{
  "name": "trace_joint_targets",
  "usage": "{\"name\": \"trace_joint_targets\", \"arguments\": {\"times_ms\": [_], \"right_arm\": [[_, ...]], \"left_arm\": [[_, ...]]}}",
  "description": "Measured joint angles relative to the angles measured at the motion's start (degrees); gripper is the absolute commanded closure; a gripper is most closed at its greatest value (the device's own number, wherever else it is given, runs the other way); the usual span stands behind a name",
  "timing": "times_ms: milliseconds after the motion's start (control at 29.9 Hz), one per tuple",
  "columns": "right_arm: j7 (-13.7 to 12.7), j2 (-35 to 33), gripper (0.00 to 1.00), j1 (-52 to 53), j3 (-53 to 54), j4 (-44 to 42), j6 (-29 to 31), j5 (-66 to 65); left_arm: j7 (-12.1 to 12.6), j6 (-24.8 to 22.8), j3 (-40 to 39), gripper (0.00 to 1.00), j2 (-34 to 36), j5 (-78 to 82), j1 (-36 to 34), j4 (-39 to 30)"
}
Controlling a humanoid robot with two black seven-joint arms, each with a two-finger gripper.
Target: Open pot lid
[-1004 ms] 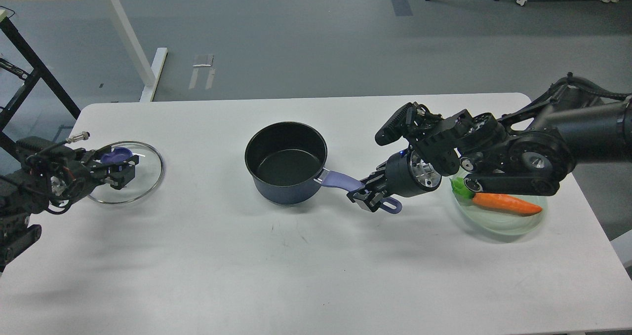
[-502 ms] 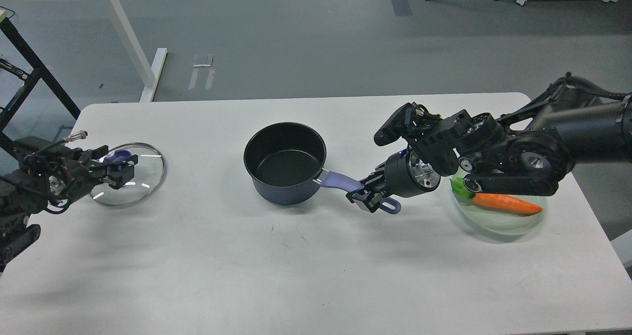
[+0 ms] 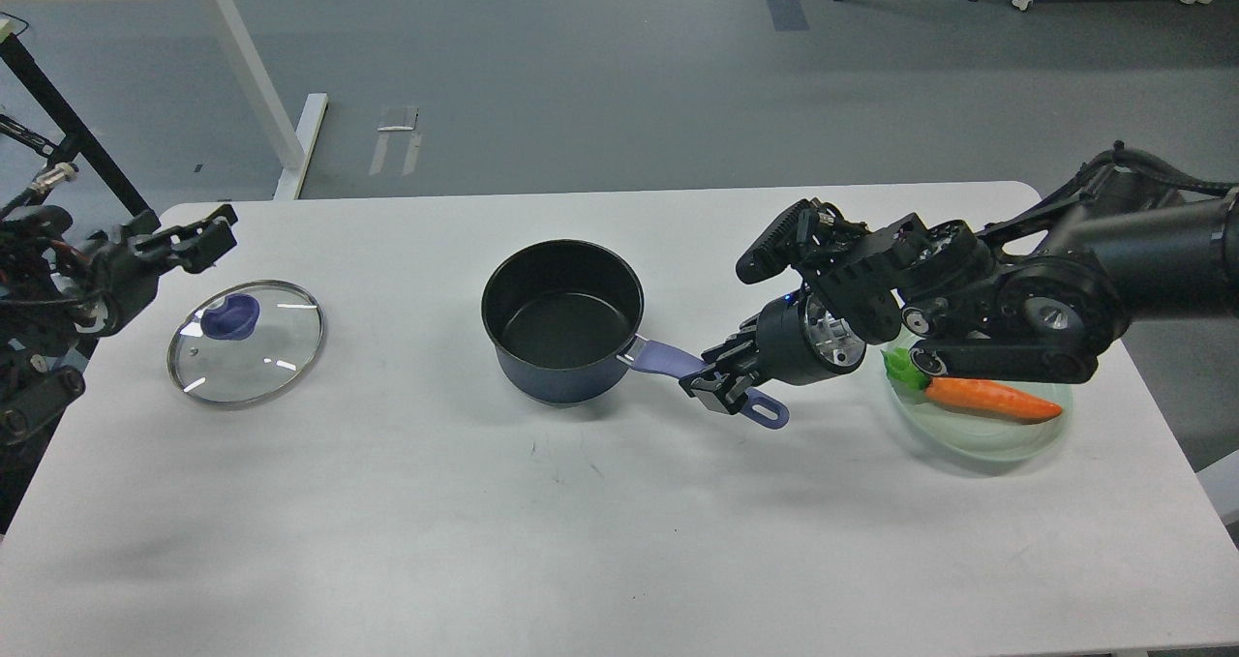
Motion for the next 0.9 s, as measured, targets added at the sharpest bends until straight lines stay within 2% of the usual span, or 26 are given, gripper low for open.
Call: {"name": "trace_joint_targets", "arguments": {"times_ms": [67, 134, 268, 602, 770, 903], "right_arm": [[0.0, -0.1, 0.32, 0.0, 0.1, 0.0, 0.0, 0.0], [0.0, -0.2, 0.25, 0.0, 0.4, 0.0, 0.0, 0.1], [0.0, -1.9, 0.05, 0.0, 2.8, -0.3, -0.1, 0.3], [0.0, -13.5, 0.01, -3.2, 20.6, -5.9, -0.1, 10.9], [0.0, -19.9, 0.01, -10.5, 36.7, -7.3, 0.0, 11.8], [-0.1, -21.6, 0.0, -19.0, 50.3, -9.6, -0.1, 15.1]], "left_arm": [[0.0, -3.3, 0.0, 0.01, 0.0, -4.3, -1.7, 0.0], [0.0, -6.1, -0.2, 0.01, 0.1, -7.1, -3.4, 0.0], [0.0, -8.3, -0.5, 0.01, 0.1, -13.9, -6.1, 0.0], [0.0, -12.2, -1.8, 0.01, -3.2, -37.8, -7.6, 0.0], [0.0, -14.1, -9.6, 0.01, -7.8, -41.5, -7.8, 0.0], [3.4, -17.2, -18.1, 0.01, -11.3, -45.0, -7.3, 0.0]]}}
